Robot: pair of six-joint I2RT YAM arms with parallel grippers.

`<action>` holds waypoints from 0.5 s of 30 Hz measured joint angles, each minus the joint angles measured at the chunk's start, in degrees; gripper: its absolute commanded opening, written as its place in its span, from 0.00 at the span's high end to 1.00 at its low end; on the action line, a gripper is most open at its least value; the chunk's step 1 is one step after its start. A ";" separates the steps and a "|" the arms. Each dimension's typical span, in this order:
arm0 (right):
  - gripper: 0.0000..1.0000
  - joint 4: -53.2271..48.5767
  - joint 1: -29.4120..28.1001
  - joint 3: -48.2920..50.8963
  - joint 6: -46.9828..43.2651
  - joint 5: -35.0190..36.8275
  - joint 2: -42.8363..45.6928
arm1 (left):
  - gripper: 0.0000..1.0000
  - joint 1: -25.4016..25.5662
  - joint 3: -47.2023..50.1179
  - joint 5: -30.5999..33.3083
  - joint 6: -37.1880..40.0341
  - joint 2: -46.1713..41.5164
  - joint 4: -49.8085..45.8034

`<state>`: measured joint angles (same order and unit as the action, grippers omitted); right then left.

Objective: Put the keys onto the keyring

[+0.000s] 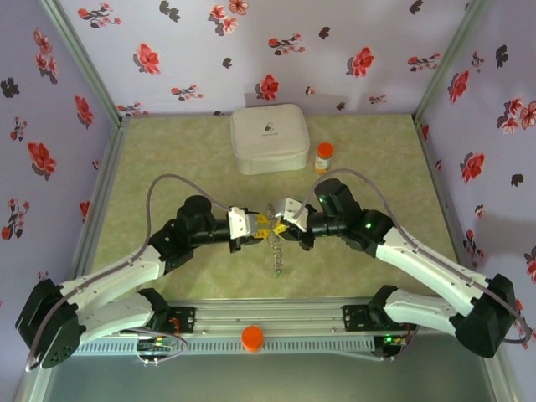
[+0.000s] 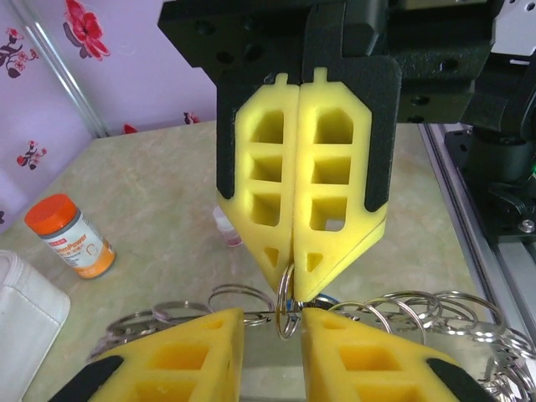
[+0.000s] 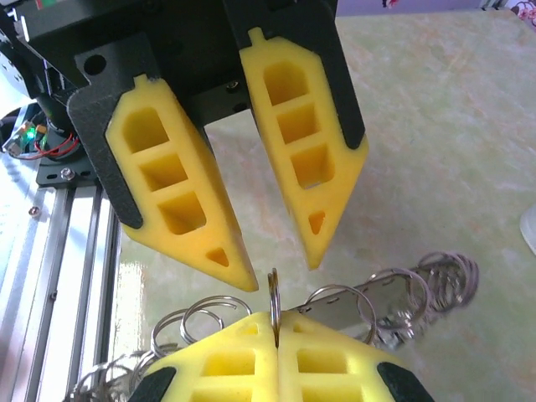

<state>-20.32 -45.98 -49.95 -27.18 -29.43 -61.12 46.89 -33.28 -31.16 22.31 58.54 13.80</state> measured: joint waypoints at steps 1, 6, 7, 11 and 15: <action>1.00 -1.33 -0.31 -1.09 -0.94 0.50 -0.48 | 0.77 0.00 -0.55 0.11 0.55 0.00 -1.01; 1.00 -7.08 -1.75 -5.70 -4.87 2.71 -3.26 | 0.77 0.00 -2.58 0.04 2.08 0.74 -4.28; 1.00 -7.91 -1.84 -6.25 -5.49 2.93 -3.65 | 0.77 0.00 -2.75 0.07 2.27 0.85 -4.74; 1.00 -10.54 -2.32 -8.31 -7.45 3.82 -5.22 | 0.83 0.00 -3.82 -0.17 3.30 1.53 -6.86; 1.00 -12.22 -2.45 -9.73 -8.96 4.02 -6.32 | 0.85 0.00 -5.03 -0.90 4.04 2.14 -8.98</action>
<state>-32.53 -48.42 -59.68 -36.14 -25.41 -67.44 46.89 -38.30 -32.05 26.35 60.69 4.82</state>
